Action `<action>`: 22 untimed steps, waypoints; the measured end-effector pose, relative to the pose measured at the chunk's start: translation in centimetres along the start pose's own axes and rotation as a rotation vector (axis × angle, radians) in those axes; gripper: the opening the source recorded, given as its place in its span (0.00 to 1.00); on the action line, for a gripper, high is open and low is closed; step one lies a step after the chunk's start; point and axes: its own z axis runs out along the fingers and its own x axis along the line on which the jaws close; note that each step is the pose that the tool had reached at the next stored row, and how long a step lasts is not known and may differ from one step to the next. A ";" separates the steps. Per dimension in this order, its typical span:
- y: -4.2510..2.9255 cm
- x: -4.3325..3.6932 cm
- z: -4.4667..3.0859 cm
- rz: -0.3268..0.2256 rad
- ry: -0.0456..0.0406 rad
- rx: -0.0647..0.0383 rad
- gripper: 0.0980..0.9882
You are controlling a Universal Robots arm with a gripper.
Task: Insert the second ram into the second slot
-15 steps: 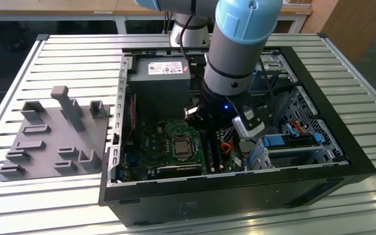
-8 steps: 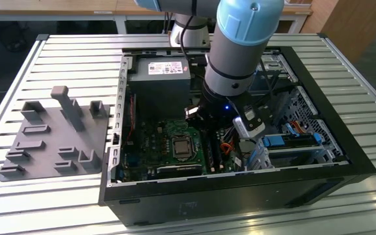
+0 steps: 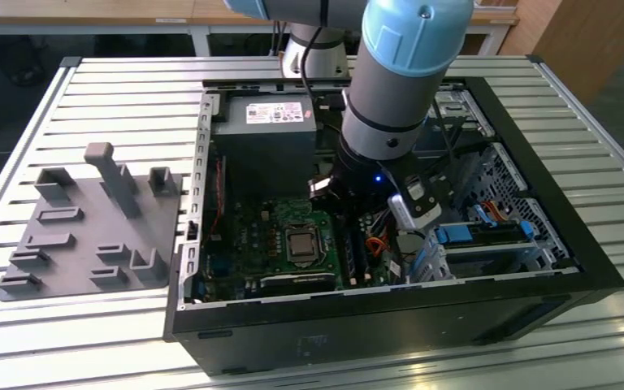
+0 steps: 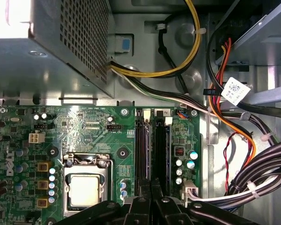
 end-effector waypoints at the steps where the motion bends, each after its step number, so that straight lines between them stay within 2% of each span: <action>1: 0.00 0.00 0.00 0.000 0.0000 0.000 0.02; 12: -0.02 0.09 0.03 -0.002 0.0001 0.001 0.02; 22: -0.04 0.11 0.36 -0.002 0.0002 0.001 0.02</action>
